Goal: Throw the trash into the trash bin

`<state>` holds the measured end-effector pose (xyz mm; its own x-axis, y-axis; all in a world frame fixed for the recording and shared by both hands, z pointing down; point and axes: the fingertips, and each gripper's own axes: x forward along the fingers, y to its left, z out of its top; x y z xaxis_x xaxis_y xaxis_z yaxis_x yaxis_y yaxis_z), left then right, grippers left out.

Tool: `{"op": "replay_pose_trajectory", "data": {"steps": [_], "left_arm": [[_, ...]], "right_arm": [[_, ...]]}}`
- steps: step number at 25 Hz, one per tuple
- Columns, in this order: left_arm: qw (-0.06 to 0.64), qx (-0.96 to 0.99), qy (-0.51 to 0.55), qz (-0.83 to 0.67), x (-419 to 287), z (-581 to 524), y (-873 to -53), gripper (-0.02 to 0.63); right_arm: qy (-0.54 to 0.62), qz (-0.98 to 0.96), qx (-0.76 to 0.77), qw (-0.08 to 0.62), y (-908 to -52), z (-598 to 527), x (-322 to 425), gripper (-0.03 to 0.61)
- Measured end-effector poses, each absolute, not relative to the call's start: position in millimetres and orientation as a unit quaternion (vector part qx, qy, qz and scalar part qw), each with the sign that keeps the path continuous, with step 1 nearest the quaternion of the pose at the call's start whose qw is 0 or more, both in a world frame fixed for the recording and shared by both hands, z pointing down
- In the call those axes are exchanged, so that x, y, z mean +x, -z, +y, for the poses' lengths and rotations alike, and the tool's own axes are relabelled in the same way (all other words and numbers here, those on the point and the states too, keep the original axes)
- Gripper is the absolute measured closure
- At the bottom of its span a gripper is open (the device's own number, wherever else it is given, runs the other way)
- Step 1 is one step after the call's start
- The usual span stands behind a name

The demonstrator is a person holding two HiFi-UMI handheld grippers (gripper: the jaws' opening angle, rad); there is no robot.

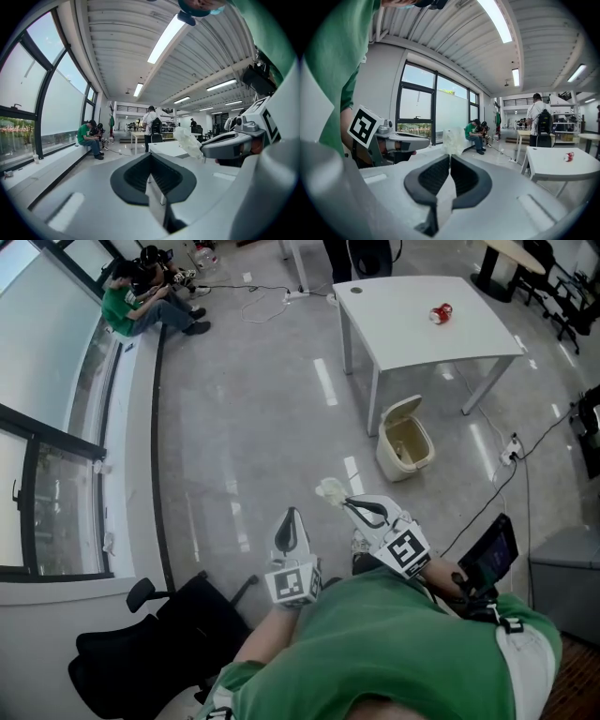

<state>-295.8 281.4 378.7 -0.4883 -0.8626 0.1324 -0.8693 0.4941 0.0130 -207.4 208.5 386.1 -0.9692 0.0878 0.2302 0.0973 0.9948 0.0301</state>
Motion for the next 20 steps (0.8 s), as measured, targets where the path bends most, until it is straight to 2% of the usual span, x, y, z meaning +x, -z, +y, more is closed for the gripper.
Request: {"op": "replay_pose_trajectory", "data": {"steps": [20], "left_arm": [[0.068,0.527,-0.066,-0.844,-348.4,168.4,-373.0,0.607]], "right_arm": [[-0.015,-0.994,-0.017,0.105,-390.9,108.2,-255.6,0.563]]}}
